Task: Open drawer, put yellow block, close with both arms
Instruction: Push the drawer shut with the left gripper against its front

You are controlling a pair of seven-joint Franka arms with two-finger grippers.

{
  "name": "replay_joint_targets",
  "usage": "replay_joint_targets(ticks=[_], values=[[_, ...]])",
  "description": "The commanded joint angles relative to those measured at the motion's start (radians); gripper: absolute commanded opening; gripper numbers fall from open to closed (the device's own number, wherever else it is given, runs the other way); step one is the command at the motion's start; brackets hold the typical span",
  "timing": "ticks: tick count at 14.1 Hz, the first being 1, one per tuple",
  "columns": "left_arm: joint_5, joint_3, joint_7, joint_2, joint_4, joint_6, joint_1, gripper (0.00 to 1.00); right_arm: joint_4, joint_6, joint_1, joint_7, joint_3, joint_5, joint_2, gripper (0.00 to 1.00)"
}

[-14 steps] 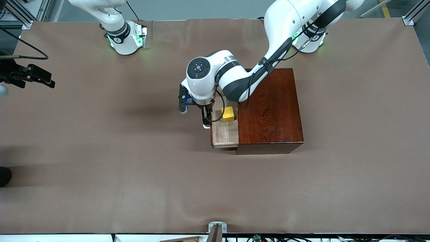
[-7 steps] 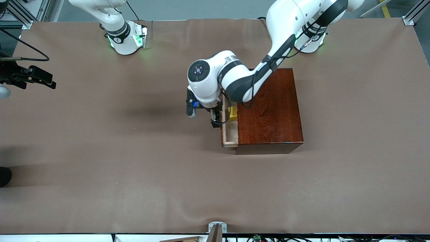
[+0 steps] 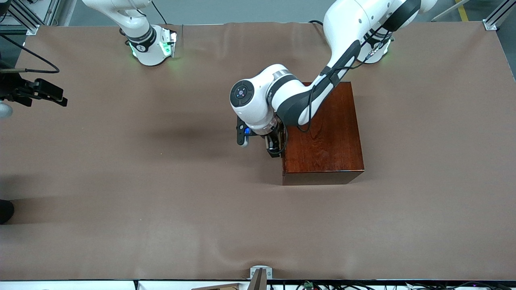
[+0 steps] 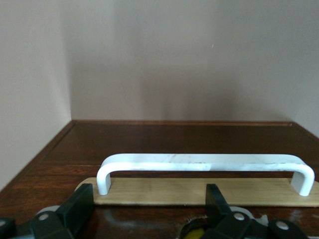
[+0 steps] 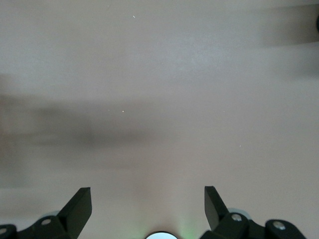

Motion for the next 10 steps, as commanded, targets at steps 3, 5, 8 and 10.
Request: replay_joint_targets(ticks=[3,5,8,10], values=[[0.05,0.008,0.009,-0.024,-0.015,-0.069,0.002,1.0,0.016,-0.014,-0.011,-0.008,0.008,0.003,0.005,1.0],[0.05,0.003,-0.071,-0.024,-0.012,-0.031,-0.005,1.0,0.016,-0.014,-0.011,-0.008,0.008,0.003,0.005,1.0],[0.035,-0.015,-0.336,-0.076,-0.009,0.077,0.002,1.0,0.017,-0.014,-0.011,-0.008,0.008,0.001,0.005,1.0],[0.007,-0.014,-0.534,-0.128,-0.01,0.086,0.013,1.0,0.017,-0.014,-0.014,-0.009,0.008,0.001,0.005,1.0]])
